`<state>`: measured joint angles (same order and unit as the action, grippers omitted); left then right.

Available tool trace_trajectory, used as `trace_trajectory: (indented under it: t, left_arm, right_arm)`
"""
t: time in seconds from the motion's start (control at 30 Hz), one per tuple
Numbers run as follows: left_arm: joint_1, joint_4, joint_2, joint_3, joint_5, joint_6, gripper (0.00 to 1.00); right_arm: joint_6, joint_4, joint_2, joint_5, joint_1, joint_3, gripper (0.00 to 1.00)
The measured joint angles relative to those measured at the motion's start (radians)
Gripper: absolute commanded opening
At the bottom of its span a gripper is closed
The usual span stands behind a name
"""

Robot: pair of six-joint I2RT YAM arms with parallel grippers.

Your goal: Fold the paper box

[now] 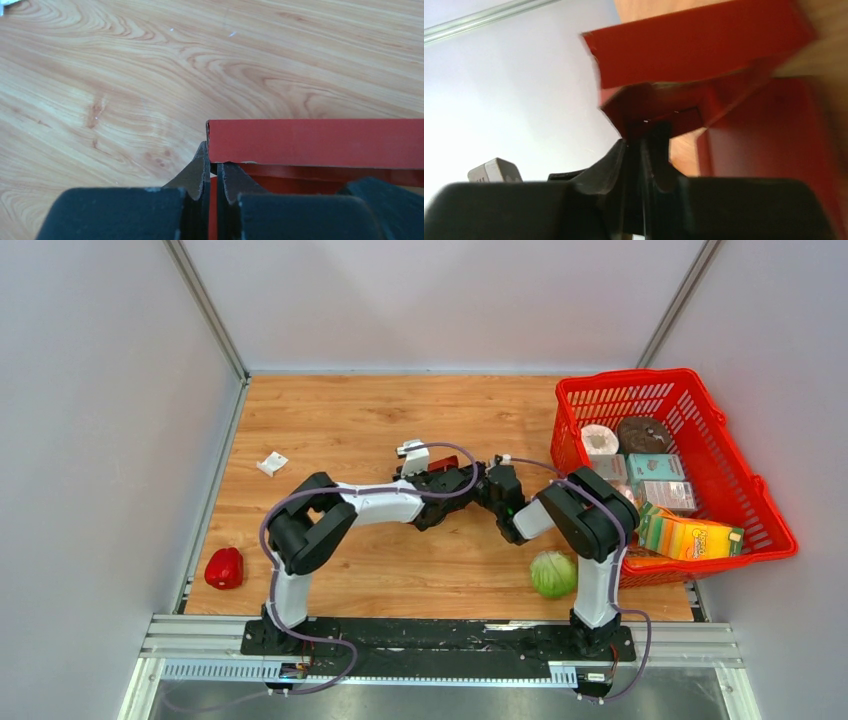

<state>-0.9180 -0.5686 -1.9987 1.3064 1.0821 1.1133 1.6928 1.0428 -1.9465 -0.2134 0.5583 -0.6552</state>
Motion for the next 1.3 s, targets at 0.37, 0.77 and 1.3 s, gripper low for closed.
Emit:
trace_trajectory:
  t: [0.37,0.77,1.3]
  left_arm:
    - [0.033,0.473,0.22,-0.347,-0.08,-0.37,0.0]
    - [0.07,0.457,0.46,-0.478,-0.364,-0.481,0.0]
    - [0.089,0.402,0.978,-0.573,-0.54,-0.602,0.0]
  right_arm:
    - [-0.409,-0.517,0.224,-0.299,-0.164,-0.004,0.8]
    - [-1.147,-1.403,0.578,-0.307,-0.148,-0.207,0.83]
    - [-1.147,-1.783,0.586,-0.072,0.137,-0.777,0.7]
